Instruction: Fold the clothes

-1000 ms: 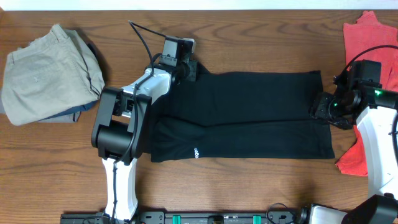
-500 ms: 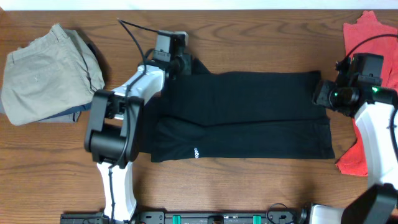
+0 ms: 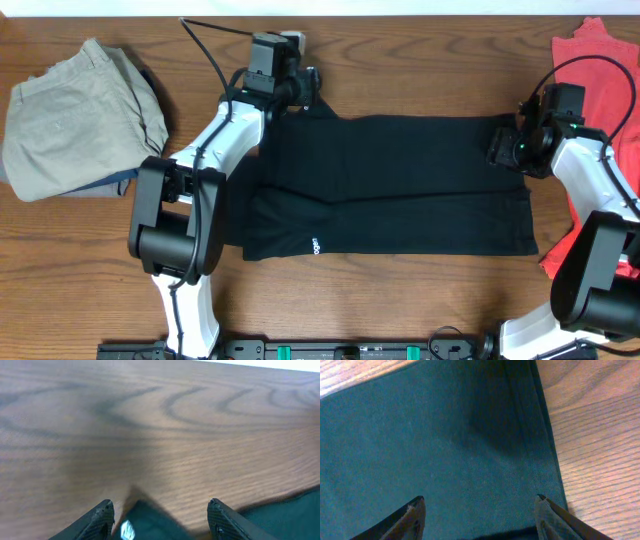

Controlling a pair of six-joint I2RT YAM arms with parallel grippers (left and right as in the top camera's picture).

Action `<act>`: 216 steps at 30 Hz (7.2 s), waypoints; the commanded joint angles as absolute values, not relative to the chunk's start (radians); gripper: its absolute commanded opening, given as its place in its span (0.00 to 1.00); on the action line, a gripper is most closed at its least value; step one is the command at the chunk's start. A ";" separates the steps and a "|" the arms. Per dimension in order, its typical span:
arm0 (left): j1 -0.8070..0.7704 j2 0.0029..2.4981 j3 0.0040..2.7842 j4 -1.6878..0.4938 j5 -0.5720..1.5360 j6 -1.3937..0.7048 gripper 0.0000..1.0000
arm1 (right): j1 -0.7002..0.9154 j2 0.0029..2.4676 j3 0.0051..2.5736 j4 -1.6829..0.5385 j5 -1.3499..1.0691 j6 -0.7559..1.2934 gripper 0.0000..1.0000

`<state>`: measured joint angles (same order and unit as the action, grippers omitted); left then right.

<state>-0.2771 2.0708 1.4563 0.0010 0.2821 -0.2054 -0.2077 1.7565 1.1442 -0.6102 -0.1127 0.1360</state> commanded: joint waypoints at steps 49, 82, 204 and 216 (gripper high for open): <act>-0.273 1.961 1.470 -0.354 0.280 -0.200 0.15 | -0.193 1.992 1.148 -0.031 -0.019 0.118 0.72; -0.268 1.761 1.470 -0.791 0.190 -0.200 0.09 | -0.216 1.946 1.151 -0.155 0.011 0.144 0.01; -0.131 1.526 1.197 -1.044 0.170 -0.257 0.46 | -0.031 1.942 1.558 -1.387 -0.034 -0.003 0.01; -0.131 1.526 1.197 -1.092 0.171 -0.257 0.50 | 0.260 1.944 1.536 -1.354 -0.035 0.133 0.01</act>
<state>-0.1345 1.5333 1.1995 -1.0840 0.1795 -0.2474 0.2184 1.9697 1.5425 -1.3632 -0.0273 0.0509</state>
